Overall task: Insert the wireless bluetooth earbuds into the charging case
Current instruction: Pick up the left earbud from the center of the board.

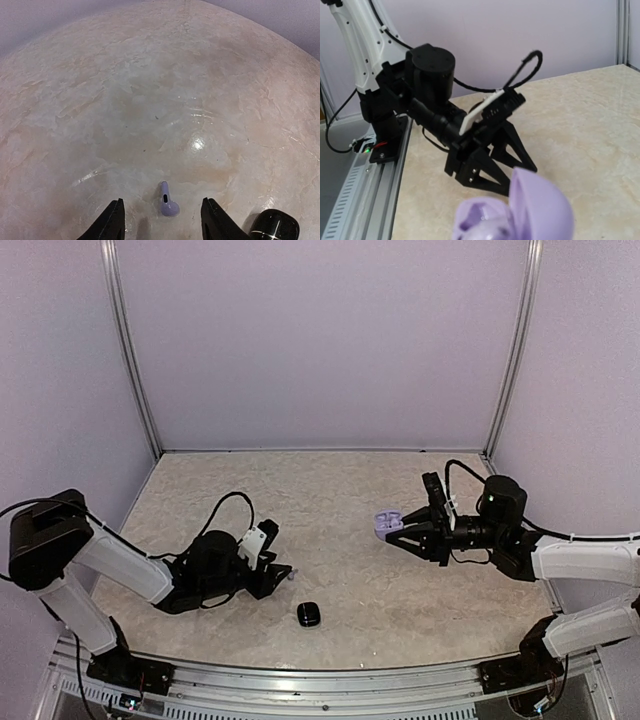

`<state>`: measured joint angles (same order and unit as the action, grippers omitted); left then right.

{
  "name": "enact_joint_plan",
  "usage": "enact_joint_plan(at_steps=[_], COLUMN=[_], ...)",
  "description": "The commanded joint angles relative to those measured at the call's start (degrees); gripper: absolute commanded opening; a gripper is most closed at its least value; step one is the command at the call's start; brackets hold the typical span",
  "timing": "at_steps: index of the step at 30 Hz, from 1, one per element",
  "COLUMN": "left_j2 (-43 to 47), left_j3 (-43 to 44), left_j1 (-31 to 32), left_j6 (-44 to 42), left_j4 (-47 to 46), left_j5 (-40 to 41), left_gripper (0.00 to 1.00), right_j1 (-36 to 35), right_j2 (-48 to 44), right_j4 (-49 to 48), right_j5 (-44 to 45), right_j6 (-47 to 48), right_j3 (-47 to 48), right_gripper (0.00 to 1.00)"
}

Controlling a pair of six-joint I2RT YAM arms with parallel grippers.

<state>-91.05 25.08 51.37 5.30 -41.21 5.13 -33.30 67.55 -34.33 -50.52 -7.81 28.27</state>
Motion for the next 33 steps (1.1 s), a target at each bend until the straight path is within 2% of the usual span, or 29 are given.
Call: enact_joint_plan(at_steps=[1,21,33], left_j2=[-3.4,-15.0,-16.3], left_j3=[-0.5,4.3,4.9], left_j1=[0.3,0.2,-1.2], left_j6=[-2.1,-7.3,-6.7], left_j4=[-4.7,-3.6,-2.8], left_j5=[-1.8,-4.1,-6.9], left_gripper=[0.52,0.39,0.15], right_j1=[0.2,0.2,0.2], right_j2=[-0.7,3.0,4.7], right_j4=[-1.6,-3.2,-4.1], right_j5=[0.1,0.1,0.0], right_j6=[-0.3,-0.7,-0.4], right_j3=[-1.2,-0.4,-0.1], right_gripper=[0.00,0.00,0.00])
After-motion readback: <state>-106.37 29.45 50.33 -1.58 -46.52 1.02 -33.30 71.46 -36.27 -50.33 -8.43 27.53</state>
